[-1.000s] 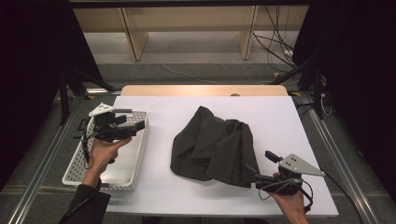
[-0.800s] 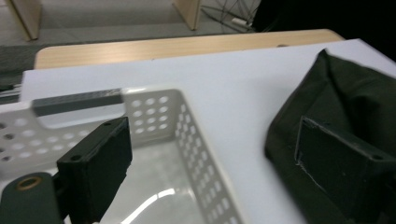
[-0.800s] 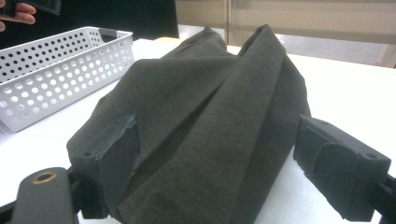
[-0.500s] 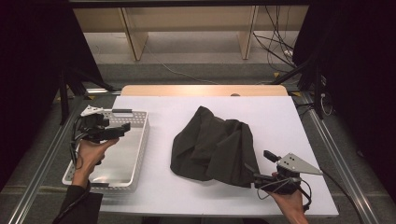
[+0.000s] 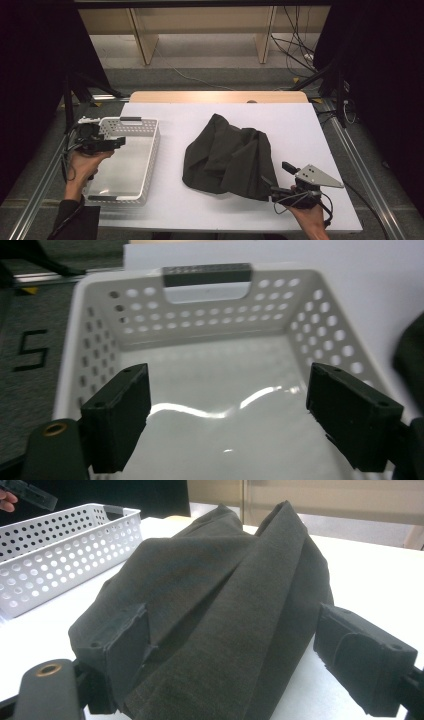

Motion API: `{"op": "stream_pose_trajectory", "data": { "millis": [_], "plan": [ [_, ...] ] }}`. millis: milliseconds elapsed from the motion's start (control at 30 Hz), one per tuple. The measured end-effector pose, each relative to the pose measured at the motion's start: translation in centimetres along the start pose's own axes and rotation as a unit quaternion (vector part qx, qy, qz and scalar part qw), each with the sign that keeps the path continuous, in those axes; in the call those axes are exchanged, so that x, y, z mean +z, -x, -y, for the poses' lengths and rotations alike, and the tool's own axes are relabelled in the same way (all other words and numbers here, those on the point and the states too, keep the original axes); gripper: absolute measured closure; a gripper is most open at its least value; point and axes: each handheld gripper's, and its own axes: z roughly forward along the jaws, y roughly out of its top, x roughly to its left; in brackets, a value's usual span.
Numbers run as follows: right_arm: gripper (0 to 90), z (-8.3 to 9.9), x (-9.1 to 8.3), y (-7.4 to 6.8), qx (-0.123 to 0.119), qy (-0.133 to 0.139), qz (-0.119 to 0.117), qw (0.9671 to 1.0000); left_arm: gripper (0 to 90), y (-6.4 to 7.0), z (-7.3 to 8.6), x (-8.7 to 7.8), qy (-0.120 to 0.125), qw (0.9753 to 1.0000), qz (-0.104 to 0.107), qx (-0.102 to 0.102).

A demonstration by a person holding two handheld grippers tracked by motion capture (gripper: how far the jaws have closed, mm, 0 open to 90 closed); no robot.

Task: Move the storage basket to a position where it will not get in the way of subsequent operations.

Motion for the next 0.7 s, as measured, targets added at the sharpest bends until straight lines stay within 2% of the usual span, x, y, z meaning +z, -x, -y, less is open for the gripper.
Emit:
{"op": "stream_pose_trajectory", "data": {
  "millis": [100,167,267,333,500,600,700],
  "plan": [
    [15.9,0.0,0.0,-0.1,-0.002,-0.001,-0.001,1.0,22.6,-1.0,0.3,-0.3,-0.011,0.9999,-0.009,-0.008],
    [16.1,0.0,0.0,-0.2,-0.004,-0.001,-0.002,1.0,25.3,-1.7,0.4,-0.6,-0.017,0.9994,-0.026,-0.015],
    [16.2,0.1,0.1,-0.2,-0.005,-0.003,-0.003,1.0,31.5,-2.6,0.7,-0.8,-0.025,0.9989,-0.026,-0.028],
    [16.2,0.1,0.1,-0.1,-0.004,-0.003,-0.002,1.0,32.4,-3.2,0.8,-1.0,-0.034,0.998,-0.043,-0.032],
    [16.3,0.1,0.1,-0.2,-0.003,-0.004,-0.002,1.0,38.8,-4.8,1.1,-1.8,-0.049,0.9963,-0.037,-0.06],
    [16.3,0.1,0.2,-0.2,-0.004,-0.006,-0.002,1.0,44.4,-5.4,1.4,-2.0,-0.056,0.9952,-0.043,-0.068],
    [16.4,0.1,0.2,-0.3,-0.005,-0.006,-0.002,1.0,49.7,-5.9,1.7,-1.8,-0.079,0.9934,-0.049,-0.068]
  ]
}}
